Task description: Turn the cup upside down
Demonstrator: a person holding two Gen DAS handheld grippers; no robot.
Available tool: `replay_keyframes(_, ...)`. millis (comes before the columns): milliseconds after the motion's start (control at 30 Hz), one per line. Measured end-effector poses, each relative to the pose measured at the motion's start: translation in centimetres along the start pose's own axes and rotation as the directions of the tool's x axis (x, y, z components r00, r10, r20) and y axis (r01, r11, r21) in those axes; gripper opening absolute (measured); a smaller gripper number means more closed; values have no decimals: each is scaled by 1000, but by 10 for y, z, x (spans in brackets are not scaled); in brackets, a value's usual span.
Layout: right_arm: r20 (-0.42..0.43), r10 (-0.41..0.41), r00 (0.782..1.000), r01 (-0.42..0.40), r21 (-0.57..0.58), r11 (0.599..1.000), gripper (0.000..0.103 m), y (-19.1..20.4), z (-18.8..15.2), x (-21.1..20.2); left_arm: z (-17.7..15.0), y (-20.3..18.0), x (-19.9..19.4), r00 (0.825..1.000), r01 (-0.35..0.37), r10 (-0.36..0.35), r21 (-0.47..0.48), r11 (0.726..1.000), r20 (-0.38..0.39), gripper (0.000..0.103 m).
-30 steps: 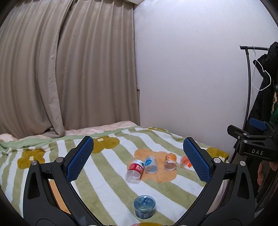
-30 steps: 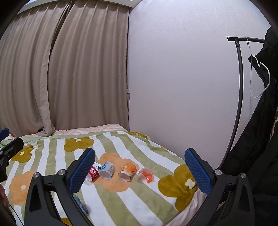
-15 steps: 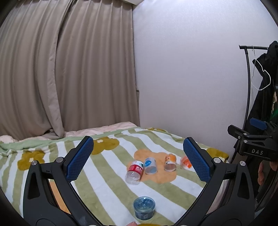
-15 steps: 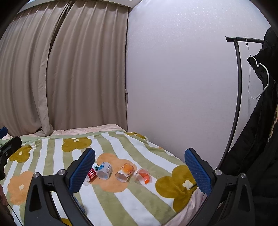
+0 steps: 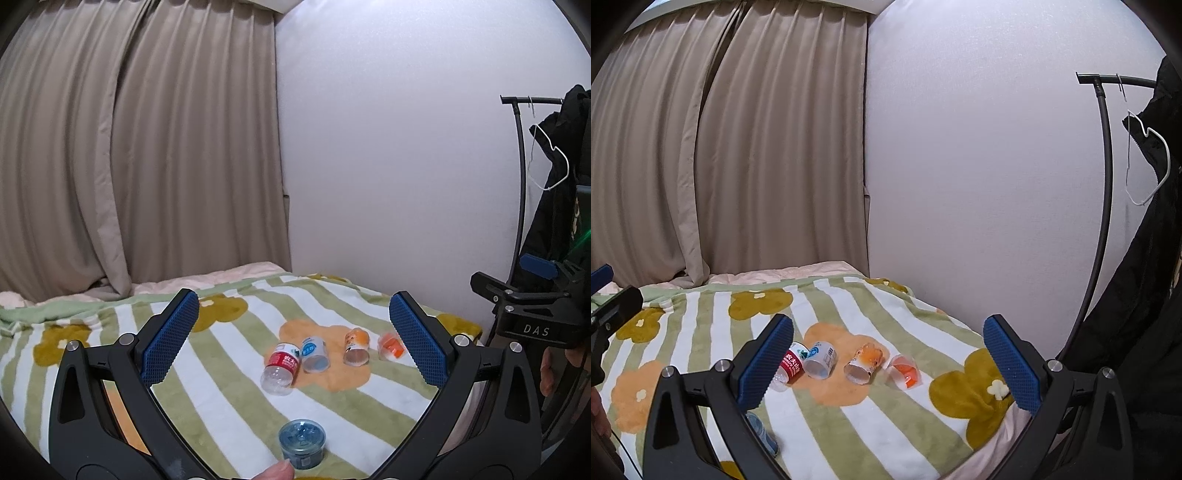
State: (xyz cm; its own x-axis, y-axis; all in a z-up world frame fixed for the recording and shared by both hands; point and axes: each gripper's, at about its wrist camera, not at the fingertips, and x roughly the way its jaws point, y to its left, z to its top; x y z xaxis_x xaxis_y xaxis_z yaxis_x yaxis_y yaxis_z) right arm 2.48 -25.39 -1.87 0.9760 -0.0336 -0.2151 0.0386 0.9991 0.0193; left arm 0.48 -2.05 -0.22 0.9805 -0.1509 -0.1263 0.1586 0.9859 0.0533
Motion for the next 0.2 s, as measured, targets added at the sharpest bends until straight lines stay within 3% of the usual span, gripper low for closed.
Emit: replay_keyframes(200,-1,2,1000,-2,0,1000,103,1,0,1,1,1,1,1000,14,-14,-7,1000,9,103)
